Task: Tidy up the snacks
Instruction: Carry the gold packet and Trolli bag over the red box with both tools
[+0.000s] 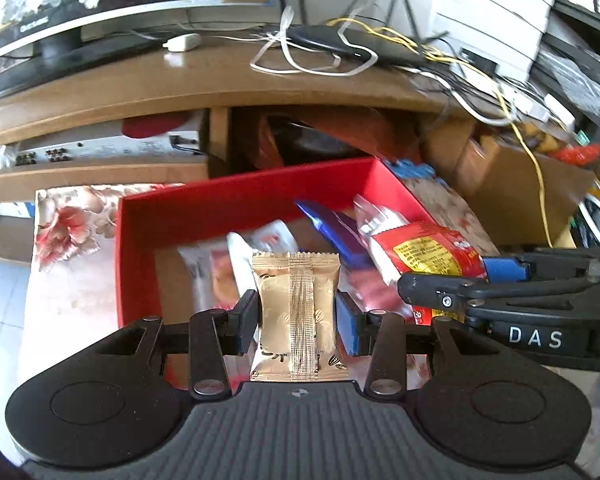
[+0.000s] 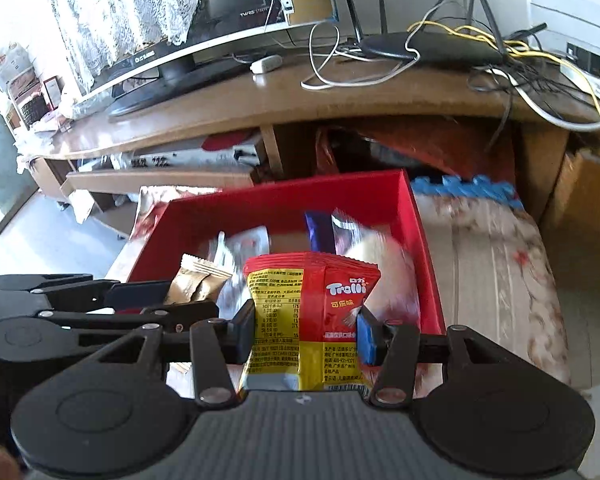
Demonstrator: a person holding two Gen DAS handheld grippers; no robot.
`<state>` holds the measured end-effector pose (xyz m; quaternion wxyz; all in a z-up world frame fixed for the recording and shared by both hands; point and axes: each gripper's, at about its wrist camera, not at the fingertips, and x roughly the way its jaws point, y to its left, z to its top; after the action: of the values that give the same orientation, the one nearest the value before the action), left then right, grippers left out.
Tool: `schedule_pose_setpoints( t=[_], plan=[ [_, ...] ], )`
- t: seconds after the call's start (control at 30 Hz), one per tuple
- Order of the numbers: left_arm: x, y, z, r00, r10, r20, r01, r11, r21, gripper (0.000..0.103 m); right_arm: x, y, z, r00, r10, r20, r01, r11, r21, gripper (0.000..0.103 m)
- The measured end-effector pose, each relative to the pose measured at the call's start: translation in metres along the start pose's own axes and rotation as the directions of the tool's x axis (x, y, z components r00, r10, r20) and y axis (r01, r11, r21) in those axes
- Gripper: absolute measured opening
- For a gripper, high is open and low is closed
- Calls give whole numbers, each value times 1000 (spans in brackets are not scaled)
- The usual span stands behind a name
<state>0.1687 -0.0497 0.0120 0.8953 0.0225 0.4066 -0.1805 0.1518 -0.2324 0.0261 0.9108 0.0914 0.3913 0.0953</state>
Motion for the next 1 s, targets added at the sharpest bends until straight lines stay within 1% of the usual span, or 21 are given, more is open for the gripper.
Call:
schedule_pose_setpoints(
  t=[0.17,0.27,0.37,0.47,0.63,1.0],
  plan=[
    [17,10,11,999,41,-5,-42,999,-26,49,24,0,17,1000,-8,-6,8,1000,-4,46],
    [24,13,14,998,67,-4,-67,997,-23,49,36,-1,24,1000,-9,-9,9,1000,-7,46],
    [32,16,14,995,96,-11,-96,995,-23,49,47,0,26,1000,-12,-17,12,1000,-16,45],
    [39,19,13,994,109,-24,-109,994,-29,49,55,4,27,999,-39,-12,38,998,-50,45],
    [42,20,11,989,146,-29,-146,989,-14,49,64,7,29,999,-52,-6,52,996,-74,45],
    [48,24,9,985,168,-36,-169,986,-15,49,78,12,31,997,-71,-14,69,992,-106,46]
  ],
)
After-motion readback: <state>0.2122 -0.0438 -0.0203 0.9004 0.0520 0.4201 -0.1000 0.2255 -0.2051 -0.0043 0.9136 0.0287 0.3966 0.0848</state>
